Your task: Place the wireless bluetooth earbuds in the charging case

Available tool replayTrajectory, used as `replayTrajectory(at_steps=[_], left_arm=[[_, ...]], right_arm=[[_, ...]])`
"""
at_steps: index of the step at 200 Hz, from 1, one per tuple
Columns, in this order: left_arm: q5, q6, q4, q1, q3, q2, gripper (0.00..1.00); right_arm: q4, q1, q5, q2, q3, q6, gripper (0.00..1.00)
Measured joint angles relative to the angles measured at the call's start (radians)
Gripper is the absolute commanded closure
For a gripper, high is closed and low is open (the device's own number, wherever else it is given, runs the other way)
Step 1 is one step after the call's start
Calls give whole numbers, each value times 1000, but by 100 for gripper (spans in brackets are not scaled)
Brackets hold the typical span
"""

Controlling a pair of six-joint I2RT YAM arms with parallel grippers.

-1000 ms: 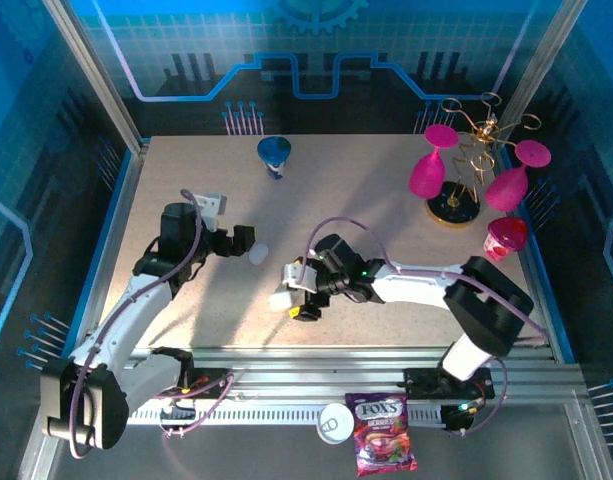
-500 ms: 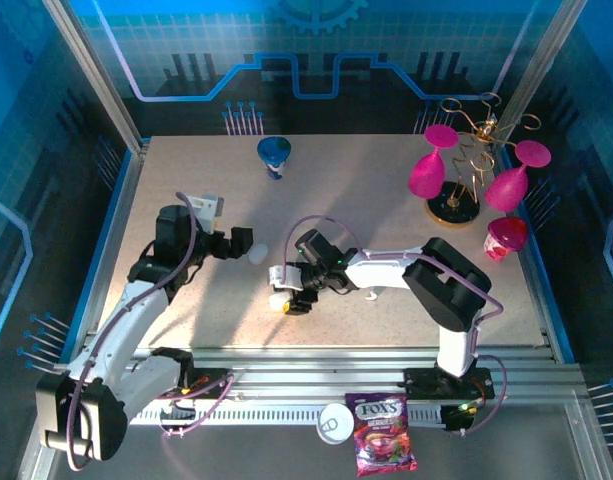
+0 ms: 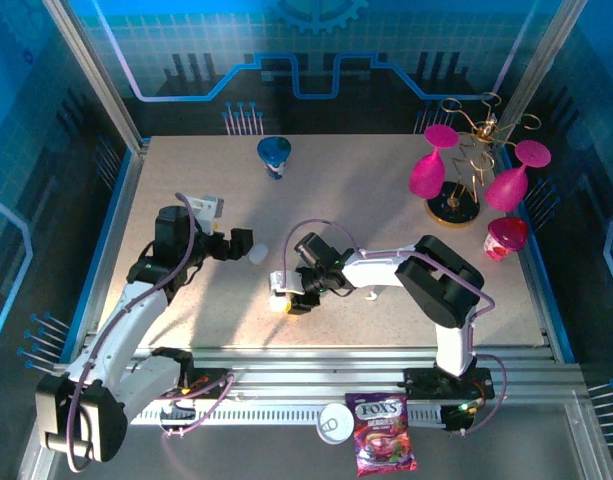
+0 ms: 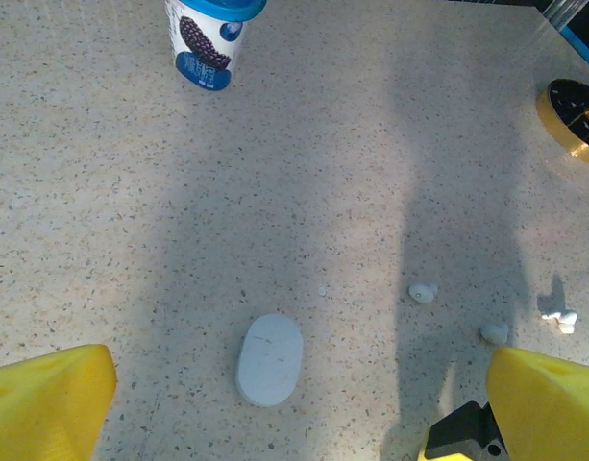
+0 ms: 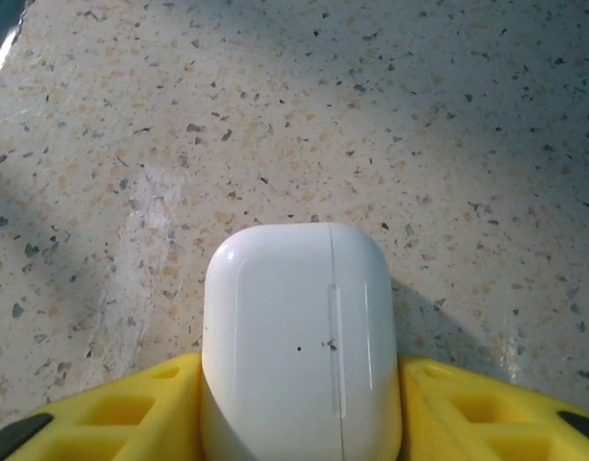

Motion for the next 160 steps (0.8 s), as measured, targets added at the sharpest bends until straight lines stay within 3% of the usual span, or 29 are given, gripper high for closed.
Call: replayTrajectory(at_steps=[38, 73, 125, 160], left_arm=[[34, -25, 0, 0, 1, 10, 1], [108, -80, -23, 0, 40, 45, 1], [327, -286, 39, -33, 105, 92, 1], [436, -444, 109, -81, 119, 112, 9]], right_arm=[[19, -2, 32, -27, -27, 13, 66], [27, -34, 113, -152, -72, 35, 66], [64, -102, 246, -426, -87, 42, 66], [48, -119, 282, -519, -64, 31, 66]])
